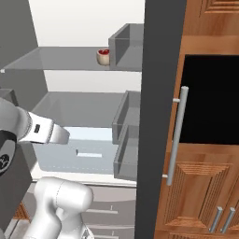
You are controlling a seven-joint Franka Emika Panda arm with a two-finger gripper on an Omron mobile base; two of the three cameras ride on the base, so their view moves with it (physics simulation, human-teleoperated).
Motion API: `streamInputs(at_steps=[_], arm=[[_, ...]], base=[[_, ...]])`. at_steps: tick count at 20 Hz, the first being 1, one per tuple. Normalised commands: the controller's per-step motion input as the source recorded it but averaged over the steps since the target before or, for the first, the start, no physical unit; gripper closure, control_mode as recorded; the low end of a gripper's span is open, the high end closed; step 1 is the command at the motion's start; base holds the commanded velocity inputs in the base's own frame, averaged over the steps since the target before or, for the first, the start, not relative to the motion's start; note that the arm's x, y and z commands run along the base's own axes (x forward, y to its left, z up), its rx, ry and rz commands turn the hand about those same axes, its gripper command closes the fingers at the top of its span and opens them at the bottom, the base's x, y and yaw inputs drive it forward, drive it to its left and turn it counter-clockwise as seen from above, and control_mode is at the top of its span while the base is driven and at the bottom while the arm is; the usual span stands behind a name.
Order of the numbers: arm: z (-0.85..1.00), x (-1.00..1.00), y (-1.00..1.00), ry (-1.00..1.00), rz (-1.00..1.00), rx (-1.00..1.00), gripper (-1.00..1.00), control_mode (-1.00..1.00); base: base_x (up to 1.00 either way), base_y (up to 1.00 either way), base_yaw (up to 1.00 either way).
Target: Gather the onion and eggplant from the fridge and place them on a tray on the dining counter. Then gather the chicken drumstick and steak from the fridge and place them on the other tray.
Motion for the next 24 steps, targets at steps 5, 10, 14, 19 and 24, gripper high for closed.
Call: streamInputs(at_steps=[5,10,14,19,24], arm=[[0.86,0.34,0.01,-0.04,0.00,-0.11,-1.00,-1.00],[0.71,0.46,-0.19,-0.03,0.04,-0.08,-1.00,-1.00],[0.43,0.88,0.00,0.00,0.02,-0.03,-1.00,-1.00],[0.11,0.94,-0.02,0.00,0.04,0.03,-1.00,-1.00],[0.03,0.81,-0.16,0.00,0.01,0.02,-1.00,-1.00]], base=[[0.00,0.00,0.00],[0.00,0.00,0.00],[0.00,0.00,0.00],[0.00,0.00,0.00],[0.00,0.00,0.00]])
